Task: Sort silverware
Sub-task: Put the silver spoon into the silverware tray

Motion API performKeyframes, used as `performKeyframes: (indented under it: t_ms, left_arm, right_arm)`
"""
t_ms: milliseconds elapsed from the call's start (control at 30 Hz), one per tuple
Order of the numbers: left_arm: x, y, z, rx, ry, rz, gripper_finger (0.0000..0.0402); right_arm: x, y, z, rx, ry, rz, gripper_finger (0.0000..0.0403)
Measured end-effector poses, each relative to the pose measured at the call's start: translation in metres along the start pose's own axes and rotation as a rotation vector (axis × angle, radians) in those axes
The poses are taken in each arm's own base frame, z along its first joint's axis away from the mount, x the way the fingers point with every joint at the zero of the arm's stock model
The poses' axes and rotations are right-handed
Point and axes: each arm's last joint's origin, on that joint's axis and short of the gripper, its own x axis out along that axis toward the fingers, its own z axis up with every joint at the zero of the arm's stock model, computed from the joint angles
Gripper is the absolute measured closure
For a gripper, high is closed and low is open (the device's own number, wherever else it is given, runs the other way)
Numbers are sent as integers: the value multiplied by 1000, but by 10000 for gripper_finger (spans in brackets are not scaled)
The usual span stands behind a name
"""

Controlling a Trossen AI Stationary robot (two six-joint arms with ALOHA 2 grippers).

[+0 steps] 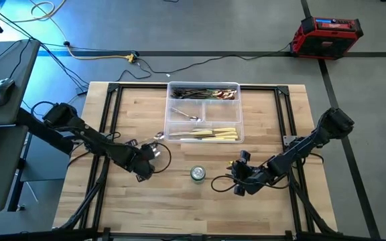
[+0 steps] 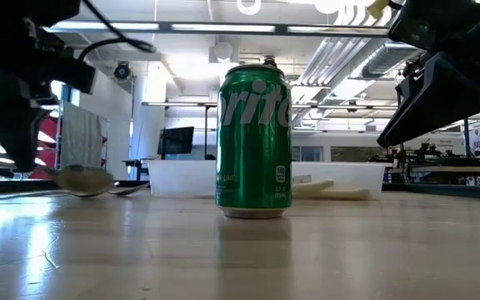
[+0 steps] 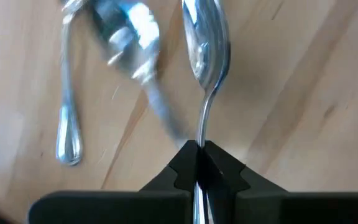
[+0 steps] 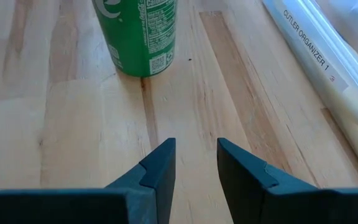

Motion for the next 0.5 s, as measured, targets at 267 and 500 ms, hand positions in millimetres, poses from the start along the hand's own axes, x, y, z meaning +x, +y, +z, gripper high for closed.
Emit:
performKeyframes:
  t_ms: [267,500]
  left_arm:
    - [0,-1,4,18,-46,-2,393]
    - [-1,-11,10,60,-125,-86,362]
  right_arm:
    - [0,0,0,0,0,0,300]
    - [0,0,0,0,8,11,300]
